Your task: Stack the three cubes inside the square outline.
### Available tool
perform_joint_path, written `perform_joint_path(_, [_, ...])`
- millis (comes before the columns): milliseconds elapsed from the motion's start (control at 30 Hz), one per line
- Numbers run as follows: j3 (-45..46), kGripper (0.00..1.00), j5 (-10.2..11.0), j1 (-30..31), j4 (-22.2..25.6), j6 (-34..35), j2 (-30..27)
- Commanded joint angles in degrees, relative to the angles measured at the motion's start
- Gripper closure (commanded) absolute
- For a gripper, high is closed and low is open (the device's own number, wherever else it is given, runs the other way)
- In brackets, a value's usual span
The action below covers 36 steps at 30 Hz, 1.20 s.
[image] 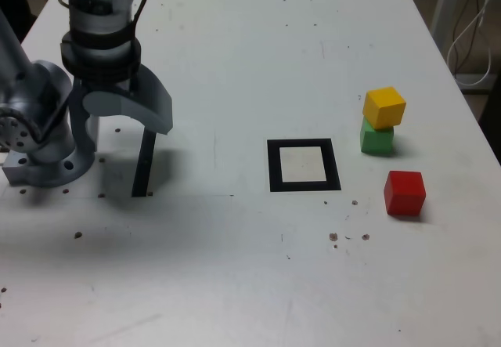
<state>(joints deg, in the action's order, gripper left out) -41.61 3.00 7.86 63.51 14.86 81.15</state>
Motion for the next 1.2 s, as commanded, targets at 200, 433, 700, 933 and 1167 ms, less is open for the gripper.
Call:
perform_joint_path(200, [-2.12,0.01,0.20,0.06,0.86,-1.49,-0.85])
perform_joint_path(433, [-6.42,0.01,0.63,0.05,1.68,-2.23,-0.80])
perform_joint_path(700, [-20.48,0.01,3.11,-0.78,5.96,-7.20,3.62])
perform_joint_path(933, [-33.00,0.01,2.64,-0.59,8.27,-14.18,13.18])
perform_joint_path(1167, [-45.45,0.01,2.87,1.28,11.30,-15.58,20.11])
